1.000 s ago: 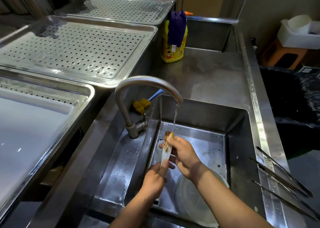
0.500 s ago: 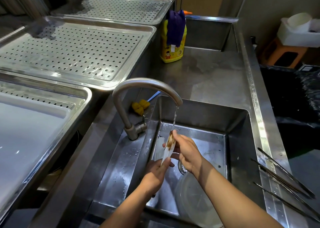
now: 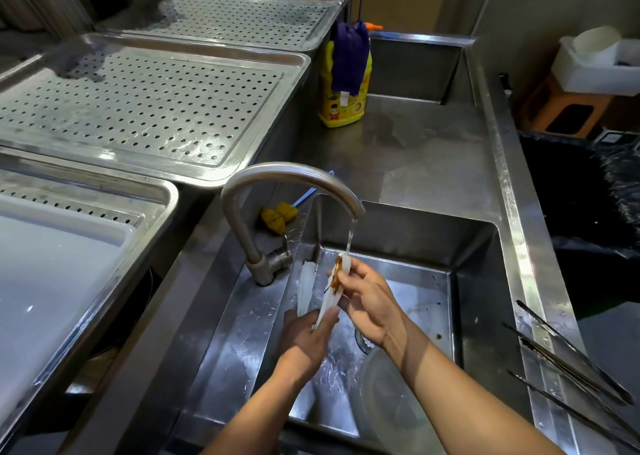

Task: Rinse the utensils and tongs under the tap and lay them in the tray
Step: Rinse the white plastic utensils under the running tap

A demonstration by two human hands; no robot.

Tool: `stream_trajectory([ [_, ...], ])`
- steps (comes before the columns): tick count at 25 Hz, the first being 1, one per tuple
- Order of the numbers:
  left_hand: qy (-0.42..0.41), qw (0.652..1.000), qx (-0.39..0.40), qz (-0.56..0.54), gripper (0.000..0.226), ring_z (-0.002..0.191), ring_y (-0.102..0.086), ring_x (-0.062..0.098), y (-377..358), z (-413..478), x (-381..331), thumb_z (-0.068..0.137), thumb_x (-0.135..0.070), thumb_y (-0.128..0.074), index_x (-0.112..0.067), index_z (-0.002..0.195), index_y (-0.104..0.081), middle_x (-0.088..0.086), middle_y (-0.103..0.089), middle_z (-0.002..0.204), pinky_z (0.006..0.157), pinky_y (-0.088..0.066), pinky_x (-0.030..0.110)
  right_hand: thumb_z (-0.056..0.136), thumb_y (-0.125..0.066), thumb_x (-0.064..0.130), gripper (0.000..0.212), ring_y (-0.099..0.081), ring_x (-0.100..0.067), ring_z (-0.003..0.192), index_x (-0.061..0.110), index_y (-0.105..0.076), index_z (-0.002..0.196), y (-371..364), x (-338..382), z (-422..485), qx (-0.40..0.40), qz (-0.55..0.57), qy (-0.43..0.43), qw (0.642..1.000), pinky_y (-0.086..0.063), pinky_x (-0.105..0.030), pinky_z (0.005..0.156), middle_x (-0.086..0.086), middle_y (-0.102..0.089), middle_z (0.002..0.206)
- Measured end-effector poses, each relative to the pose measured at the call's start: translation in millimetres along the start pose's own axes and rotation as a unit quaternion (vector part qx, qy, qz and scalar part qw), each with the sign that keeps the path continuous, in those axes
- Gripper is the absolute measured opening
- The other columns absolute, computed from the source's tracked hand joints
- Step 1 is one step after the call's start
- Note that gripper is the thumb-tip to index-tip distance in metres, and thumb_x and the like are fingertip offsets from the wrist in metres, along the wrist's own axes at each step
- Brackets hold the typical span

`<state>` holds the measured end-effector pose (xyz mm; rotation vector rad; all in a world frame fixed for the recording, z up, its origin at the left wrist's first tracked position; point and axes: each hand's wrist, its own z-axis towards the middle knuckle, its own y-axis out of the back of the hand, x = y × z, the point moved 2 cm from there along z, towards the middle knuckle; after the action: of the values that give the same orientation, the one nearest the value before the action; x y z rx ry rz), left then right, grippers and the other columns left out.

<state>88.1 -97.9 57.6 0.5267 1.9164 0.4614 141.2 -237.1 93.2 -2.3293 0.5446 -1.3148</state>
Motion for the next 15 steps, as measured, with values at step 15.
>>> stream_trajectory([
  [15,-0.019,0.988,-0.103,0.112,0.052,0.083,-0.054,0.019,6.9,-5.0,-28.4,0.077,-0.076,-0.054,-0.032,0.098,-0.068,0.003,-0.043,0.105,0.078,-0.044,0.025,0.095,-0.064,0.023,0.015,-0.068,-0.024,0.070,0.013,-0.060,0.105,0.2,-5.6,3.8,-0.105,-0.141,0.071,0.982,-0.055,-0.031,0.057,-0.014,-0.069,0.081],
])
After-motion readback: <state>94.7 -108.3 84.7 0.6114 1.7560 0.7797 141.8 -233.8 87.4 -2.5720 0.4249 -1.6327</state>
